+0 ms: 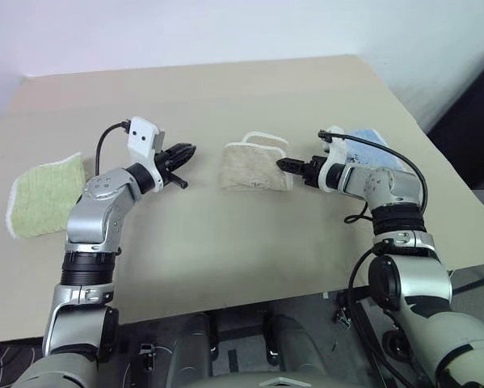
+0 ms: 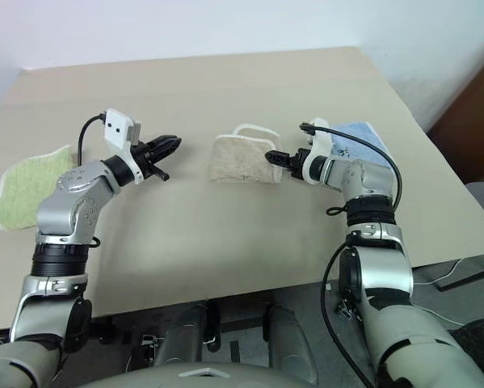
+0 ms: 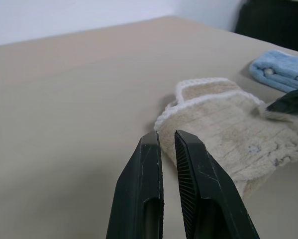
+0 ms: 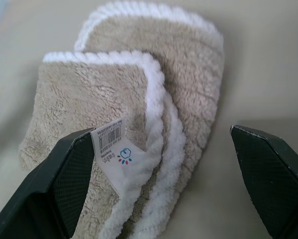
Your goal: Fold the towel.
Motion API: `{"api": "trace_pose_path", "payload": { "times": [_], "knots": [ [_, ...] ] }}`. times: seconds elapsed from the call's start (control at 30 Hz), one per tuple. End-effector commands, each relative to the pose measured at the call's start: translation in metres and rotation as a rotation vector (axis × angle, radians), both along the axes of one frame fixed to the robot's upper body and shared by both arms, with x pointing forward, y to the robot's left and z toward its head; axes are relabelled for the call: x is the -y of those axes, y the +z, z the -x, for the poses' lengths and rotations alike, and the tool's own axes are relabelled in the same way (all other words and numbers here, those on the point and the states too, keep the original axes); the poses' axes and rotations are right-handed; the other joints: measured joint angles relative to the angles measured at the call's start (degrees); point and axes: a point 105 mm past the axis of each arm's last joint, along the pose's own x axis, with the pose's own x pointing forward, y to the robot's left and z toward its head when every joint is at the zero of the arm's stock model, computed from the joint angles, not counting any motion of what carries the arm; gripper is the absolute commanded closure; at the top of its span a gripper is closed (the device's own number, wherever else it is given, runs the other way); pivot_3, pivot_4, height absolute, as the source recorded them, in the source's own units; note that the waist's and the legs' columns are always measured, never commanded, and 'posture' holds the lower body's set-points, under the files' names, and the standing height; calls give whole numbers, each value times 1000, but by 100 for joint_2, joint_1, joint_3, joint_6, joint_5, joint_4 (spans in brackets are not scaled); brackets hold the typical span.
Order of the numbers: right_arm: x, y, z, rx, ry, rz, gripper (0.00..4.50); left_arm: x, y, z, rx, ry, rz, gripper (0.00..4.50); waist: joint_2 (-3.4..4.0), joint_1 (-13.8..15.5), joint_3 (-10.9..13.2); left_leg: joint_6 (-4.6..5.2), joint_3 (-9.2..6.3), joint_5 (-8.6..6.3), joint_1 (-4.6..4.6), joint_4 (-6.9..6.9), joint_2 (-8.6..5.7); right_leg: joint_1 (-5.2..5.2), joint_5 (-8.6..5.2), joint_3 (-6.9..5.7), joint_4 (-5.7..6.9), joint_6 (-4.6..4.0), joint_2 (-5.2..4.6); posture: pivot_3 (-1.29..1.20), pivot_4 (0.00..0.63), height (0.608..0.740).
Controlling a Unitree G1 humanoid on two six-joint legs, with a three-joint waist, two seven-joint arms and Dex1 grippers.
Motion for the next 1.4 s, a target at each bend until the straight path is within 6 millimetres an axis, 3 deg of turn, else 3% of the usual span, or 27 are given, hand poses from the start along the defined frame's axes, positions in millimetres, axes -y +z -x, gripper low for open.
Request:
{"api": "trace_pose_path", "payload": {
  "times": [0.03, 0.27, 0.43, 0.57, 0.9, 1.03, 1.2, 1.3, 1.4],
  "knots": [
    [-17, 9, -2, -5, 49, -49, 22, 4, 13, 3, 49, -18, 2, 3972, 0, -10, 0, 0, 0, 0, 0, 1, 0, 1, 0, 0, 0, 0, 0, 0, 150, 740],
    [-44, 9, -3, -13, 106, -76, 22, 17, 12, 4, 49, -51, 1, 3972, 0, -137, 0, 0, -3, 0, 3, 2, 0, 5, 1, -1, 5, 1, 0, 0, 150, 740],
    [-50, 14, -3, -4, 120, -97, 22, 19, 12, 5, 52, -54, 6, 3972, 0, -154, 0, 1, -10, 1, 4, 2, 0, 1, 1, 0, 7, 2, 8, 0, 150, 740],
    [-44, 16, -5, -1, 98, -116, 914, 20, 12, 6, 52, -54, 8, 3972, 0, -141, 0, 1, -9, 1, 4, 0, 0, 1, 1, 0, 7, 2, 7, 0, 150, 740],
    [-37, 25, -4, 14, 68, -184, 4338, 19, 9, 10, 47, -45, 7, 3972, 0, -138, 0, 1, -7, 1, 3, 0, 0, 2, 1, 0, 5, 2, 4, 0, 150, 740],
    [-32, 33, -3, 17, 43, -238, 4473, 18, 10, 11, 45, -41, 4, 3972, 0, -133, 0, 0, -7, 0, 2, 0, 0, 2, 1, 0, 5, 1, 2, 0, 150, 740],
    [-12, 68, -6, 104, -39, -282, 4473, 18, 11, 11, 46, -42, 3, 3972, 0, -133, 0, 0, -7, 0, 2, -1, 0, 1, 1, 0, 5, 1, 0, 0, 150, 740],
    [33, 121, -11, 253, -190, -320, 4473, 20, 11, 10, 43, -52, 2, 3972, 1, -112, 1, 0, -6, 0, 0, -4, 0, 0, 0, -1, 2, 1, -3, 0, 150, 740],
    [74, 157, -7, 347, -319, -311, 4473, 22, 12, 10, 42, -62, 3, 3972, 1, -88, 1, 0, -1, 0, -7, -6, -2, -3, 0, -2, -9, 0, -12, 0, 150, 740]
  ]
}}
